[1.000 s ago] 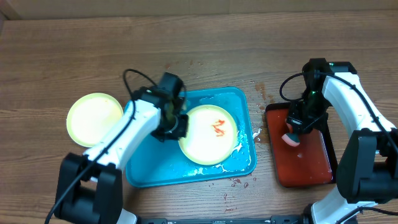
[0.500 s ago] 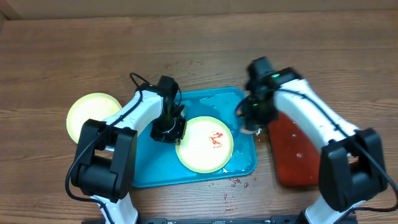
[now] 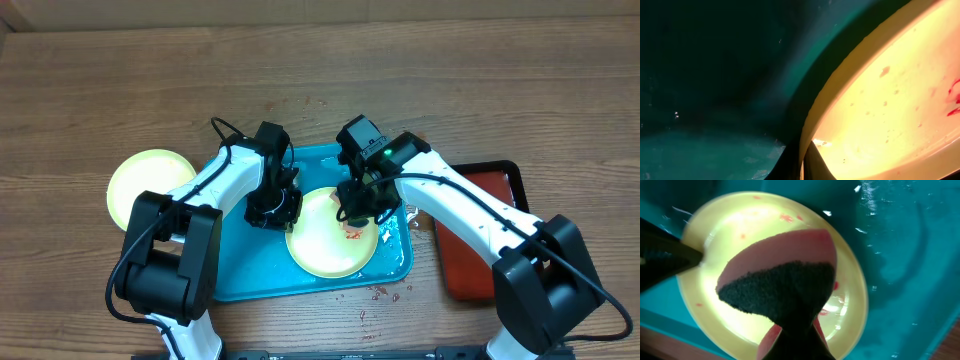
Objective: Clean dirty plates on tray and stack at the side
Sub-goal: 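Carry the sponge with the right gripper onto the second yellow plate, then scrub the second yellow plate with the sponge while left gripper holds it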
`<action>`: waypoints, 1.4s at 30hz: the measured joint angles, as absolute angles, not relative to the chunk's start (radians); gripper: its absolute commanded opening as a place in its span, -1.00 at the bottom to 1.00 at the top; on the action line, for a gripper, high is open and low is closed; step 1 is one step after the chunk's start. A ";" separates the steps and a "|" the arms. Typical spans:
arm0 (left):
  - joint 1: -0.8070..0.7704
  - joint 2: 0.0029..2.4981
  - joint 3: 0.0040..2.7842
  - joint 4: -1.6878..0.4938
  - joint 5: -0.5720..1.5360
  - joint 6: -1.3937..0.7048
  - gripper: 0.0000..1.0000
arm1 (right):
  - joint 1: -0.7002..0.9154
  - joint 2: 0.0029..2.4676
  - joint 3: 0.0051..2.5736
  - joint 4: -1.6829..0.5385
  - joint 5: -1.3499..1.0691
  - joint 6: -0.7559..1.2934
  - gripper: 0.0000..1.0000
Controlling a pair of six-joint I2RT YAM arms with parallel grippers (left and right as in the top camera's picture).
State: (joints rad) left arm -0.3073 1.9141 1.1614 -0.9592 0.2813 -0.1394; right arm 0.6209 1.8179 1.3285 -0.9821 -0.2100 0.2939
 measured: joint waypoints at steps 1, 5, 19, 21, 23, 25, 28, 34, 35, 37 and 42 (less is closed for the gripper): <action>-0.307 1.914 1.161 -0.958 0.282 -0.140 -0.92 | 0.618 1.818 1.328 -0.970 -0.243 0.321 -0.92; -0.307 1.914 1.161 -0.957 0.285 -0.143 -0.92 | 0.617 1.839 1.328 -0.926 -0.333 0.388 -0.92; -0.307 1.916 1.161 -0.955 0.287 -0.155 -0.92 | 0.608 2.086 1.341 -0.786 -0.604 0.587 -0.92; -0.307 1.916 1.161 -0.955 0.287 -0.158 -0.92 | 0.600 2.090 1.357 -0.850 -0.603 0.591 -0.92; -0.307 1.916 1.161 -0.954 0.290 -0.158 -0.91 | 0.585 2.091 1.364 -0.966 -0.570 0.585 -0.92; -0.307 1.916 1.161 -0.953 0.295 -0.158 -0.91 | 0.566 2.092 1.367 -1.043 -0.536 0.579 -0.92; -0.308 1.917 1.161 -0.952 0.301 -0.159 -0.92 | 0.514 2.091 1.370 -1.140 -0.462 0.564 -0.92; -0.308 1.919 1.161 -0.949 0.317 -0.160 -0.92 | 0.472 2.080 1.376 -1.187 -0.351 0.548 -0.92; -0.310 1.921 1.161 -0.948 0.323 -0.163 -0.92 | 0.472 2.078 1.376 -1.182 -0.336 0.545 -0.92; -0.313 1.921 1.161 -0.947 0.326 -0.166 -0.91 | 0.475 2.072 1.375 -1.160 -0.320 0.517 -0.92; -0.311 1.921 1.161 -0.955 0.315 -0.184 -0.91 | 0.513 2.041 1.375 -1.015 -0.217 0.363 -0.92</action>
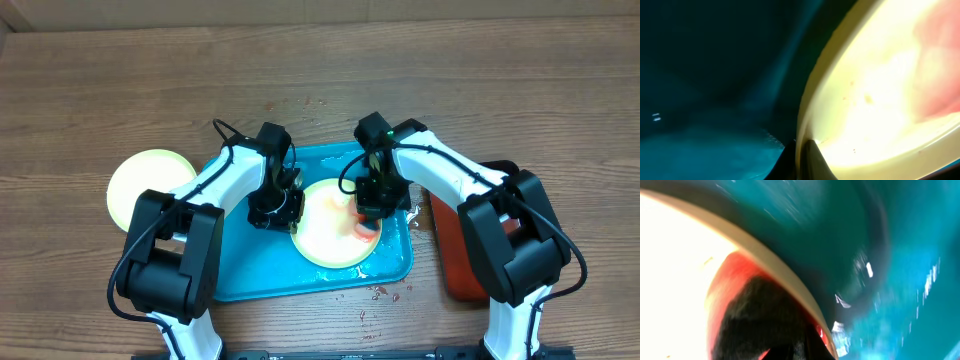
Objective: Clean dirty plates on tray and stack at the side
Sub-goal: 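Scrub the second yellow plate with the sponge while left gripper holds it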
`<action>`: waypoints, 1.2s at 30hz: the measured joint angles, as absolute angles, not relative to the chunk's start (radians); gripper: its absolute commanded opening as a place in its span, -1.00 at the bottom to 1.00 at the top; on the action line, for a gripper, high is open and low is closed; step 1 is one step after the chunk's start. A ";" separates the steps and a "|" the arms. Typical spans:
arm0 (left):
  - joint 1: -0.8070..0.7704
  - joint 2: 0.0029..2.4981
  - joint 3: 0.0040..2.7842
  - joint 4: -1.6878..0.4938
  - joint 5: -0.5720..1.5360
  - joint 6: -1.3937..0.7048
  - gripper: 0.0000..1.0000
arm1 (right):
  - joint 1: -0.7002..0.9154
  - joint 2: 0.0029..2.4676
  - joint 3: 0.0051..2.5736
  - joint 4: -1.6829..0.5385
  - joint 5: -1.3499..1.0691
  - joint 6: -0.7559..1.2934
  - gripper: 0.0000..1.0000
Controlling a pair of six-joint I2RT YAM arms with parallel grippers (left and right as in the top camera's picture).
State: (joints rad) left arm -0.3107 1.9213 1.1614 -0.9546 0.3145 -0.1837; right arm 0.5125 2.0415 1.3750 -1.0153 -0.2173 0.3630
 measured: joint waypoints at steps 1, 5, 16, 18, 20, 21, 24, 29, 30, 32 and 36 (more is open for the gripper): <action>-0.306 1.921 1.161 -0.955 0.312 -0.188 -0.92 | 0.521 2.039 1.375 -0.989 -0.204 0.337 -0.92; -0.299 1.921 1.162 -0.956 0.305 -0.196 -0.92 | 0.563 2.033 1.375 -0.906 -0.140 0.194 -0.92; -0.299 1.921 1.164 -0.966 0.298 -0.196 -0.92 | 0.650 2.046 1.405 -0.827 -0.036 -0.009 -0.92; -0.299 1.921 1.165 -0.968 0.298 -0.196 -0.91 | 0.664 2.058 1.425 -0.810 -0.031 -0.018 -0.92; -0.299 1.921 1.165 -0.968 0.297 -0.196 -0.92 | 0.679 2.072 1.446 -0.801 -0.029 -0.023 -0.92; -0.299 1.921 1.165 -0.968 0.297 -0.196 -0.92 | 0.684 2.076 1.454 -0.800 -0.031 -0.026 -0.92; -0.299 1.921 1.165 -0.969 0.297 -0.196 -0.92 | 0.689 2.087 1.470 -0.790 -0.054 -0.026 -0.92; -0.299 1.921 1.166 -0.970 0.296 -0.195 -0.92 | 0.689 2.091 1.472 -0.772 -0.116 -0.012 -0.92; -0.299 1.921 1.166 -0.970 0.296 -0.195 -0.92 | 0.689 2.092 1.473 -0.772 -0.134 -0.011 -0.92; -0.299 1.921 1.166 -0.970 0.296 -0.191 -0.92 | 0.689 2.098 1.481 -0.778 -0.188 -0.011 -0.92; -0.299 1.921 1.166 -0.970 0.297 -0.184 -0.91 | 0.690 2.108 1.493 -0.767 -0.333 0.013 -0.92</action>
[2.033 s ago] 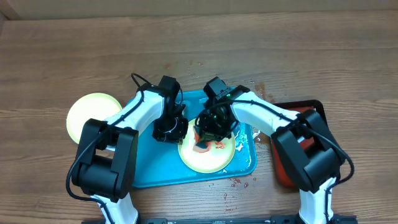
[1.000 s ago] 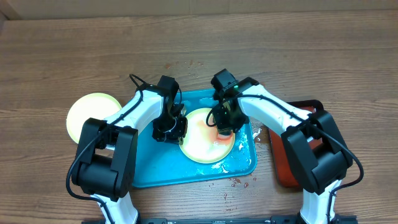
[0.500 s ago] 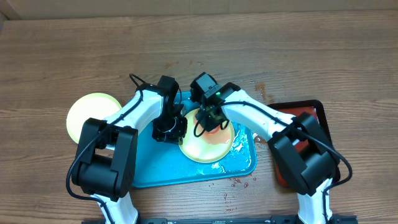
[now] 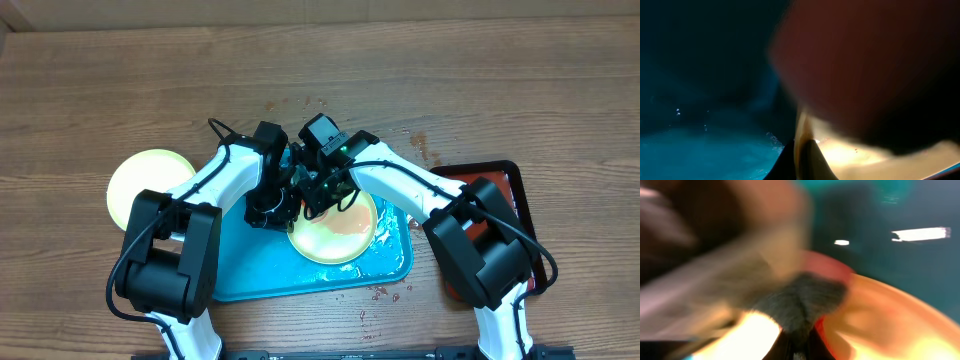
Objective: Clean dirty plates on tray and stack at the side
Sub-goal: 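Scrub the second yellow plate with the sponge while left gripper holds it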
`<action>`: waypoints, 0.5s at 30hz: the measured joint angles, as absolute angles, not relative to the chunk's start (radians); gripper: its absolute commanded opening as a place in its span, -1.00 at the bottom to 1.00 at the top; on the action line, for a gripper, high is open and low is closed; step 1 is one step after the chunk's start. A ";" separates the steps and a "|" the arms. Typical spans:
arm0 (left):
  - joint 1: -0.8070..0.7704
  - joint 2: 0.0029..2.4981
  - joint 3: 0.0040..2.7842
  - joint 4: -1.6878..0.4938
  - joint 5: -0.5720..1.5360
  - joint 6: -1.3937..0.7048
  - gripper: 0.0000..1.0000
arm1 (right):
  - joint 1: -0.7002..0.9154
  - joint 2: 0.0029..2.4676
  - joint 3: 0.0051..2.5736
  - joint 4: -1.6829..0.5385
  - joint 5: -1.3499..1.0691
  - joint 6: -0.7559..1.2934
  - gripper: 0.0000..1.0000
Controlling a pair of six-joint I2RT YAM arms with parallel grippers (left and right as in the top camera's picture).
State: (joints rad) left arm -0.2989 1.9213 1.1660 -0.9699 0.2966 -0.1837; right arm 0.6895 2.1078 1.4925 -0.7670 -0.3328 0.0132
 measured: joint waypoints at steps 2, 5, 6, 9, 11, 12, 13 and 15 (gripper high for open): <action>-0.299 1.921 1.166 -0.970 0.297 -0.183 -0.92 | 0.690 2.108 1.493 -0.748 -0.381 0.060 -0.92; -0.300 1.921 1.166 -0.970 0.297 -0.183 -0.92 | 0.690 2.108 1.493 -0.726 -0.389 0.146 -0.92; -0.300 1.921 1.166 -0.971 0.297 -0.182 -0.92 | 0.690 2.108 1.493 -0.718 -0.382 0.184 -0.92; -0.299 1.921 1.167 -0.973 0.297 -0.180 -0.91 | 0.690 2.108 1.493 -0.708 -0.329 0.286 -0.92; -0.300 1.921 1.167 -0.973 0.296 -0.180 -0.92 | 0.688 2.108 1.493 -0.708 -0.284 0.349 -0.92; -0.300 1.921 1.167 -0.973 0.296 -0.180 -0.91 | 0.686 2.108 1.494 -0.710 -0.256 0.390 -0.92; -0.300 1.921 1.167 -0.973 0.296 -0.180 -0.91 | 0.684 2.108 1.495 -0.711 -0.236 0.416 -0.92; -0.300 1.921 1.168 -0.973 0.296 -0.180 -0.92 | 0.676 2.108 1.501 -0.738 -0.186 0.479 -0.92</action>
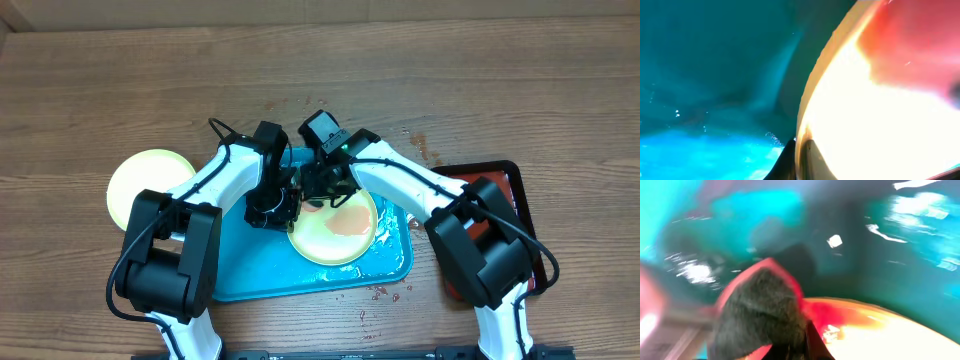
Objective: Clean dirty plates on tray and stack at the side
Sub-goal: 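Scrub the second yellow plate with the sponge while left gripper holds it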
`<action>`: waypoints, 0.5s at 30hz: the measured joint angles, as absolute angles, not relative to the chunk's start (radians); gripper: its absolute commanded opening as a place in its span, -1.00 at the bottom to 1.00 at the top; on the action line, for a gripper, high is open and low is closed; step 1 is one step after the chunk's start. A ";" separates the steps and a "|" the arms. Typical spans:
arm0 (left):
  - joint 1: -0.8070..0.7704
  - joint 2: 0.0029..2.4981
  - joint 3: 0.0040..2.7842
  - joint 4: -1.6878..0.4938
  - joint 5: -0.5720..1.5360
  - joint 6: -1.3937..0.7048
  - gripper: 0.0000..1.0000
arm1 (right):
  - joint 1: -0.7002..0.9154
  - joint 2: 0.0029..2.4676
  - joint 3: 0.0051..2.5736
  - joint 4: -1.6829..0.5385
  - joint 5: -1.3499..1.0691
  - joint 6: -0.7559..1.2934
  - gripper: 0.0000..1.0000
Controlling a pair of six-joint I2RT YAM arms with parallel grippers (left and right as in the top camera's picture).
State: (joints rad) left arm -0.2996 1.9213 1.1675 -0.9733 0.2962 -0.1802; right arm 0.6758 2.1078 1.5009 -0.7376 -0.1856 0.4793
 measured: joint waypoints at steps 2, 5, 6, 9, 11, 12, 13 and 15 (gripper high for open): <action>-0.300 1.921 1.168 -0.973 0.297 -0.179 -0.92 | 0.652 2.108 1.509 -0.784 -0.141 0.521 -0.92; -0.300 1.921 1.168 -0.971 0.301 -0.176 -0.92 | 0.593 2.108 1.519 -0.876 -0.108 0.547 -0.92; -0.300 1.921 1.168 -0.968 0.304 -0.176 -0.92 | 0.581 2.107 1.520 -0.898 -0.105 0.547 -0.92; -0.303 1.923 1.172 -0.956 0.316 -0.176 -0.92 | 0.540 2.107 1.526 -0.973 -0.105 0.541 -0.92; -0.311 1.927 1.175 -0.951 0.323 -0.176 -0.92 | 0.522 2.107 1.528 -1.014 -0.108 0.518 -0.92; -0.313 1.927 1.176 -0.950 0.326 -0.176 -0.92 | 0.516 2.107 1.529 -1.032 -0.112 0.497 -0.92; -0.314 1.928 1.175 -0.950 0.327 -0.176 -0.91 | 0.513 2.107 1.529 -1.048 -0.116 0.475 -0.92; -0.315 1.929 1.175 -0.949 0.331 -0.176 -0.91 | 0.509 2.107 1.530 -1.094 -0.139 0.401 -0.92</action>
